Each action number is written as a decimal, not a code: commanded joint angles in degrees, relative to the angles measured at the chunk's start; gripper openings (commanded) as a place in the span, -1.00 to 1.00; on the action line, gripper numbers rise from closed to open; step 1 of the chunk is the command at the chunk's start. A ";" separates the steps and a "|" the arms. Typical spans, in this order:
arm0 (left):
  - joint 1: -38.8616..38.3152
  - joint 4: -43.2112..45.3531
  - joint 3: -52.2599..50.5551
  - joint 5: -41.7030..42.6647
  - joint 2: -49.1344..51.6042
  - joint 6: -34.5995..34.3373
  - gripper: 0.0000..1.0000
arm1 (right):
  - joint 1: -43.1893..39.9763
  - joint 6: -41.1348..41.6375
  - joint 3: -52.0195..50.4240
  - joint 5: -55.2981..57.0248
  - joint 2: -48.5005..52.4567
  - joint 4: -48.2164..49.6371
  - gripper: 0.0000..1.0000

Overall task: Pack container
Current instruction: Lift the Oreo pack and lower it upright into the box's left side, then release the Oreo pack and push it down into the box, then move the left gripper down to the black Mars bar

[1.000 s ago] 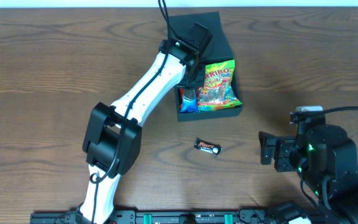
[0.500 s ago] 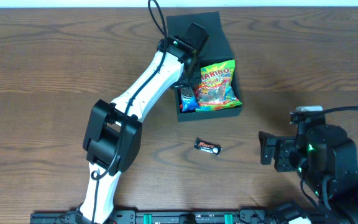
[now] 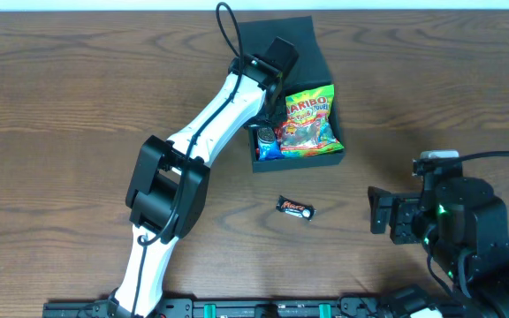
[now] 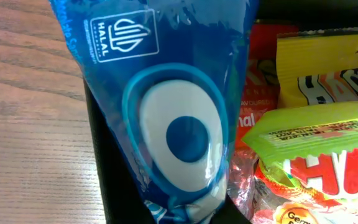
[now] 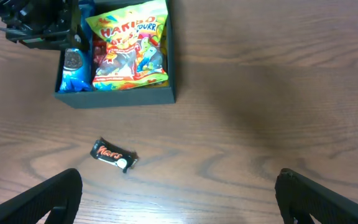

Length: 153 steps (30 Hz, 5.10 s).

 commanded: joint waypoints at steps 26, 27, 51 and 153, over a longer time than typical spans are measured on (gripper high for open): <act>-0.11 -8.85 0.57 -4.76 -20.22 -0.26 0.91 | 0.22 0.57 0.15 0.61 -0.04 -0.02 0.99; -0.39 -8.98 0.52 -3.85 -20.11 -0.24 0.91 | 0.22 0.57 0.15 0.61 -0.04 -0.02 0.98; -9.88 15.13 0.50 18.27 -3.39 4.90 0.92 | 0.22 0.57 0.15 0.61 -0.04 -0.02 0.98; -23.43 23.34 -40.85 4.48 -20.76 -77.85 0.91 | 0.22 0.57 0.15 0.61 -0.04 -0.02 0.99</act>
